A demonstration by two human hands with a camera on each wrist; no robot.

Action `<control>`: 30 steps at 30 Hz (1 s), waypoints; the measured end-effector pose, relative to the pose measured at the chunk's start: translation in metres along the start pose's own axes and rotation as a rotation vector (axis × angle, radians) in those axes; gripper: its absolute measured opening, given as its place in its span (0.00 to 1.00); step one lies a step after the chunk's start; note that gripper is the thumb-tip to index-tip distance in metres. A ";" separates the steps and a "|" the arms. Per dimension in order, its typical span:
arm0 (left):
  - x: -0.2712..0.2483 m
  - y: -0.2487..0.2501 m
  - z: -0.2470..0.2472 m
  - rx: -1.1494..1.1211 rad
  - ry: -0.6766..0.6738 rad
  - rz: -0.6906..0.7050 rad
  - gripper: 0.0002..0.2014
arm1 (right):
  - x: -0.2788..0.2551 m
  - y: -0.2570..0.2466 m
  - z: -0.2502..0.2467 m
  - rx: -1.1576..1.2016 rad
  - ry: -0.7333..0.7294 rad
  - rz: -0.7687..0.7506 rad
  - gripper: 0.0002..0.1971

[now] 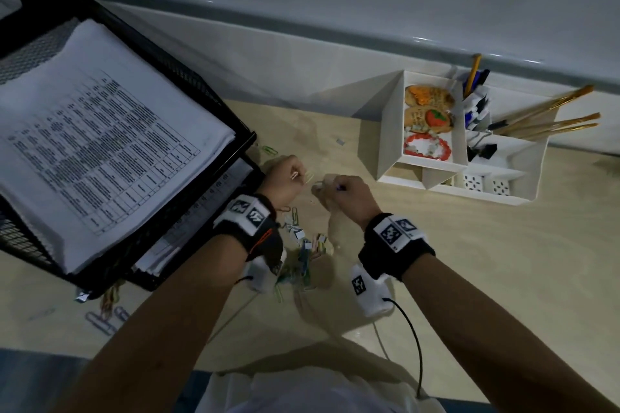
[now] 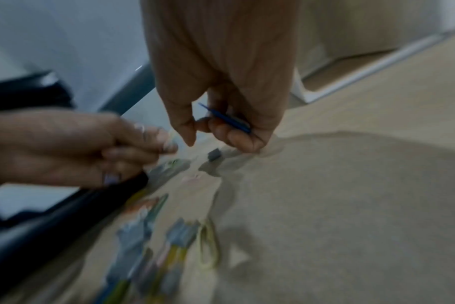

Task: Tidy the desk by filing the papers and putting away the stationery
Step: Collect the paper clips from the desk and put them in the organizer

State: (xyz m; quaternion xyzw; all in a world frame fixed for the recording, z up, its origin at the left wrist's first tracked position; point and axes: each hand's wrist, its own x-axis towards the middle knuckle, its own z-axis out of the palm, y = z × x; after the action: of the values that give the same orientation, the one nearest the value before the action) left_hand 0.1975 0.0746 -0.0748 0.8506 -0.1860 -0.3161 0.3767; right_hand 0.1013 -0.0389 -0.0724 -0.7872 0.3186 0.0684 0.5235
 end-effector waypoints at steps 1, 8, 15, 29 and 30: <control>-0.006 -0.006 -0.003 -0.156 0.023 -0.035 0.13 | 0.000 -0.004 0.005 -0.137 -0.035 -0.059 0.14; -0.044 -0.033 -0.017 -0.920 -0.115 -0.139 0.15 | 0.003 -0.018 0.032 -0.528 -0.188 -0.193 0.06; -0.053 -0.044 -0.027 -1.237 -0.167 -0.220 0.20 | -0.007 -0.019 0.026 -0.409 -0.190 -0.129 0.14; -0.040 -0.041 -0.020 0.394 -0.100 -0.016 0.05 | -0.019 -0.021 0.048 -0.334 -0.167 0.036 0.20; -0.041 -0.042 -0.018 0.470 -0.126 -0.016 0.07 | -0.021 -0.024 0.051 -0.407 -0.159 0.017 0.20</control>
State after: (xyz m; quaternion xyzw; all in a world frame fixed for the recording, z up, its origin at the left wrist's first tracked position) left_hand 0.1830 0.1340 -0.0805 0.8950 -0.2709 -0.3196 0.1534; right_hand 0.1104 0.0200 -0.0671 -0.8661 0.2625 0.1976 0.3767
